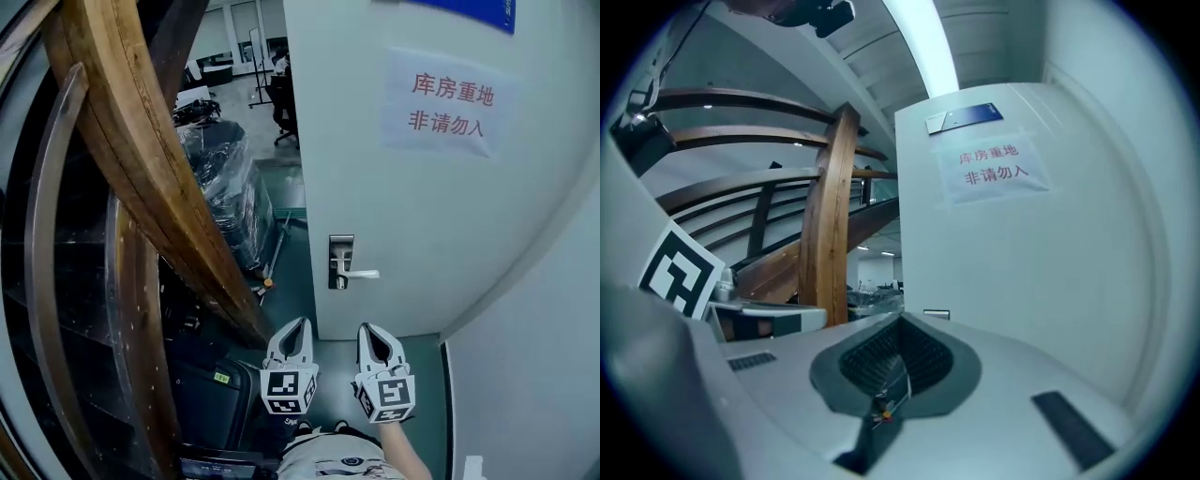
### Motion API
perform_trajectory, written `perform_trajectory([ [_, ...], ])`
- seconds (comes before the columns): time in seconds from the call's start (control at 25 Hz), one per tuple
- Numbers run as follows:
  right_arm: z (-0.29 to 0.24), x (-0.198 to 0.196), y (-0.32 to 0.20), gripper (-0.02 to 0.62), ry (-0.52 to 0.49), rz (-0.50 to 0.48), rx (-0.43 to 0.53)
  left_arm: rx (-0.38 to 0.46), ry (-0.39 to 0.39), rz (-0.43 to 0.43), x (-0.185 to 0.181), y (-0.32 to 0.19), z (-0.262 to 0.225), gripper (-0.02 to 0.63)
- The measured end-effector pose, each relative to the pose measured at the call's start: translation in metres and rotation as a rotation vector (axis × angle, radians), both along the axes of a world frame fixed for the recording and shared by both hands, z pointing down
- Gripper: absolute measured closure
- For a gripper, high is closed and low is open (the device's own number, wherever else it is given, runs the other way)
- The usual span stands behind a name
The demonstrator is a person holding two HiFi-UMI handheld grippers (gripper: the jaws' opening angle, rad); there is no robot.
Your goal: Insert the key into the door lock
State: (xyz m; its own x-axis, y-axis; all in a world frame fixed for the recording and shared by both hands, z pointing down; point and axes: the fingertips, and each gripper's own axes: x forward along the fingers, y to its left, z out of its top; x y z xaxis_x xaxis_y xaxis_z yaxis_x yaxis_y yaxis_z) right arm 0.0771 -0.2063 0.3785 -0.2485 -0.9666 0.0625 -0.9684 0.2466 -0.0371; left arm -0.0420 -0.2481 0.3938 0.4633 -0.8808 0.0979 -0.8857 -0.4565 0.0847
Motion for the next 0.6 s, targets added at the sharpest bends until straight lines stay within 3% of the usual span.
perform_trajectory([
  [0.6,-0.018,-0.014,-0.006,0.589,-0.007,-0.022,0.040,0.057,-0.005,0.009,-0.005,-0.002,-0.023,0.603],
])
